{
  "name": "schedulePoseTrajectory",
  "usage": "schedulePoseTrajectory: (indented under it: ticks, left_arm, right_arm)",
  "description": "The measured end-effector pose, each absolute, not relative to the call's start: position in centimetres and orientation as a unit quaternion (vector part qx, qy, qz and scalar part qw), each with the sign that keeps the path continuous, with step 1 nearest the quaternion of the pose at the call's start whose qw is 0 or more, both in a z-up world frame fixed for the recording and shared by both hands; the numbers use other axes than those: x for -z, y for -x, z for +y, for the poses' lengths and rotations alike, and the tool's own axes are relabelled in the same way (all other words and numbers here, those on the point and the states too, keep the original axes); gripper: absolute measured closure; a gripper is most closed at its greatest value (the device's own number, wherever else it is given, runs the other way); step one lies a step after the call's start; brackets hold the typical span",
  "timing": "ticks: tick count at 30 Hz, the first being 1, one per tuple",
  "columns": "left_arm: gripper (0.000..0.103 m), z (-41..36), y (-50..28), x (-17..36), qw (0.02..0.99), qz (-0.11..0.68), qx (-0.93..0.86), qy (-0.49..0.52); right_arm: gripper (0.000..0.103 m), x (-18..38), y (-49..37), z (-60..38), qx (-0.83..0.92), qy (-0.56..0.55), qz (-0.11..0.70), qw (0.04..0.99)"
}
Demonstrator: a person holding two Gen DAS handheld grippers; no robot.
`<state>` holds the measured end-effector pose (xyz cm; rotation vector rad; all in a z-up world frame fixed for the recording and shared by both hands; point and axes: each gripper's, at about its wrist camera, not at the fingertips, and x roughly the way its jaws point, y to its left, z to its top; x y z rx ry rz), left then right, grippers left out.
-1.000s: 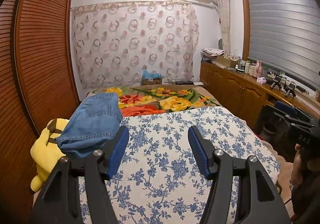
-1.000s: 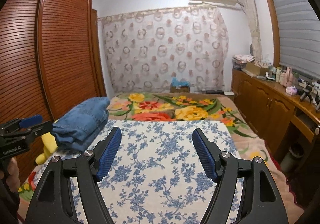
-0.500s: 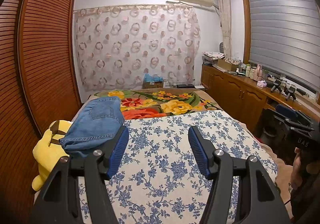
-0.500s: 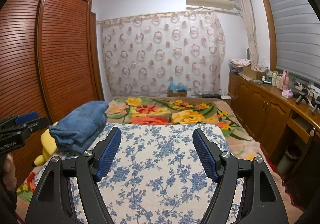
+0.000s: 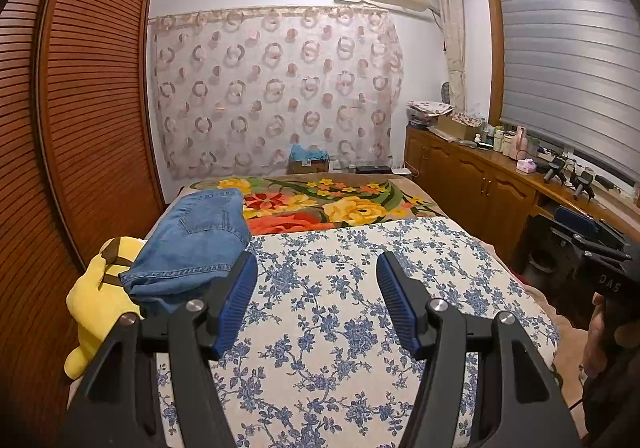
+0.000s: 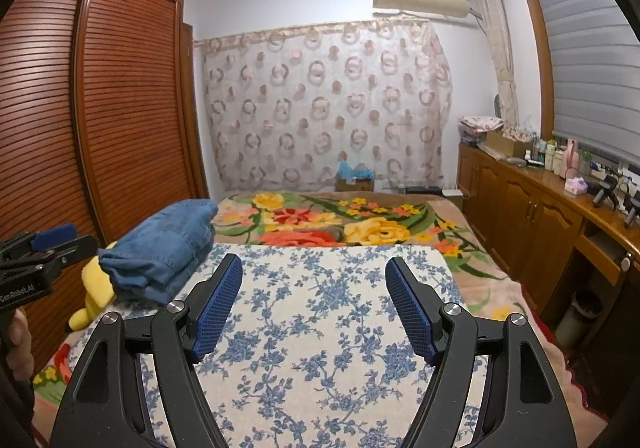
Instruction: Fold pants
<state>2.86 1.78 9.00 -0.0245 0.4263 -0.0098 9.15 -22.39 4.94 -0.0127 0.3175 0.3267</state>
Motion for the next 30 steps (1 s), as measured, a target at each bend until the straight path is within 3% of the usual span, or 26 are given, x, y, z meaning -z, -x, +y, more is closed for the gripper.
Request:
schedulePoseTrajectory:
  ticks: [30]
  left_arm:
    - [0.041, 1.65, -2.81, -8.66, 0.977, 0.213, 0.006, 0.015]
  right_arm:
    - [0.027, -4.87, -9.08, -22.62, -0.159, 0.005, 0.159, 0.974]
